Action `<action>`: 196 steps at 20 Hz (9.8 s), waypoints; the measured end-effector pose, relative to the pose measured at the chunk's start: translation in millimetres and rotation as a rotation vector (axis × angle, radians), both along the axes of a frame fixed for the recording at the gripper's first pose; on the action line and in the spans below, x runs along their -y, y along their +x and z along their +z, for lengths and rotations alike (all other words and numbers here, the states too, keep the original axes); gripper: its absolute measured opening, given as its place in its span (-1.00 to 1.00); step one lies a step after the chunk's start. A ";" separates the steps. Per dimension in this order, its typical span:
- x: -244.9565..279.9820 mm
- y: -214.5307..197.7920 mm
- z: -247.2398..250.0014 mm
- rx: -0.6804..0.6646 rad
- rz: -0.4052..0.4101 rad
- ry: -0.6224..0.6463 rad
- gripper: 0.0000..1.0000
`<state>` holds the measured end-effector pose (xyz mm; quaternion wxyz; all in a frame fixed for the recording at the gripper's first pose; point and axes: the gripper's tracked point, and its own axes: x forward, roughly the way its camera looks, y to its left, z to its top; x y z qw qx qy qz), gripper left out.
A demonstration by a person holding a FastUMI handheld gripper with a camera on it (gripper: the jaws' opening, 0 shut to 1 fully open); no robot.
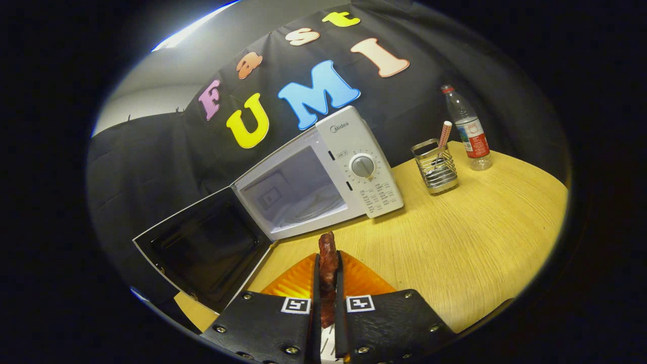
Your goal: Open the microwave, put the food inside, and close the microwave door.
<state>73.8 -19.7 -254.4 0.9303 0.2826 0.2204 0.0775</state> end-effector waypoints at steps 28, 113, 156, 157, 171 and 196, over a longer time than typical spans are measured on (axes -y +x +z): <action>-109.8 207.0 23.4 -0.079 -0.192 0.062 -0.78; -366.6 -26.6 39.5 0.274 0.503 -0.386 -0.63; -28.3 189.0 10.1 0.072 -0.169 -0.648 -0.82; -31.8 183.5 9.0 0.061 -0.147 -0.642 -0.82; -78.8 40.3 139.8 0.309 -0.069 -0.572 -0.87; 8.1 -68.3 210.4 0.261 -0.252 -0.567 0.96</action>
